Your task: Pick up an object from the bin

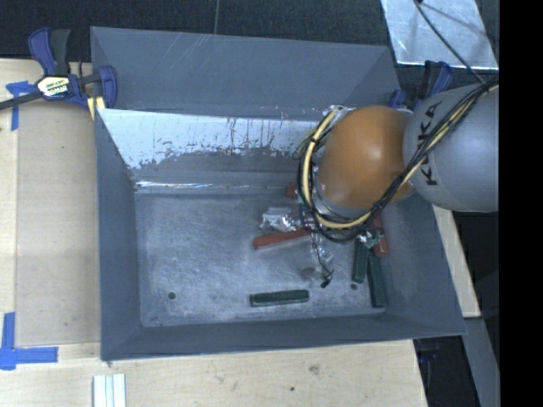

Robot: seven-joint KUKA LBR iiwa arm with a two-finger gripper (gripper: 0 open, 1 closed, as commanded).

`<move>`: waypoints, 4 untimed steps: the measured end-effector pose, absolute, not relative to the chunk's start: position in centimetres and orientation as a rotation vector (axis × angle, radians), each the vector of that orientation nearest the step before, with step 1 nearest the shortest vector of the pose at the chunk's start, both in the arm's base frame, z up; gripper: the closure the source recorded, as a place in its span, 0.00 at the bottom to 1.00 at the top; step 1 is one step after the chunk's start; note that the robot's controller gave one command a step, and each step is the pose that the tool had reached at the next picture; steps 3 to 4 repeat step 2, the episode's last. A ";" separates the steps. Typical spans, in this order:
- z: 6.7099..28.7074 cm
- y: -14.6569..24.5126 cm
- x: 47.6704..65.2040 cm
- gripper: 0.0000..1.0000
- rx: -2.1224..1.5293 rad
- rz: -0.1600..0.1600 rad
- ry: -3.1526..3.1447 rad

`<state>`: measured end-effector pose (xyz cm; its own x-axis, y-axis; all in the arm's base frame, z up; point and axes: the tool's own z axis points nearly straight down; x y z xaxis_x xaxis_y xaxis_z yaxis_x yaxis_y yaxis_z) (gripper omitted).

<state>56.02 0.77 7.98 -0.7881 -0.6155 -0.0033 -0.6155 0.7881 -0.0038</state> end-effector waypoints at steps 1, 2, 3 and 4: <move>8.0 1.0 56.0 1.00 -1.022 0.000 2.967; 23.5 1.9 56.6 1.00 -0.979 -0.001 2.980; 23.5 1.9 56.6 1.00 -0.979 -0.001 2.980; 23.5 1.9 56.6 1.00 -0.979 -0.001 2.980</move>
Offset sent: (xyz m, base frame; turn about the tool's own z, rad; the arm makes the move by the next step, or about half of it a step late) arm 0.0000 0.0000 0.0000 0.0000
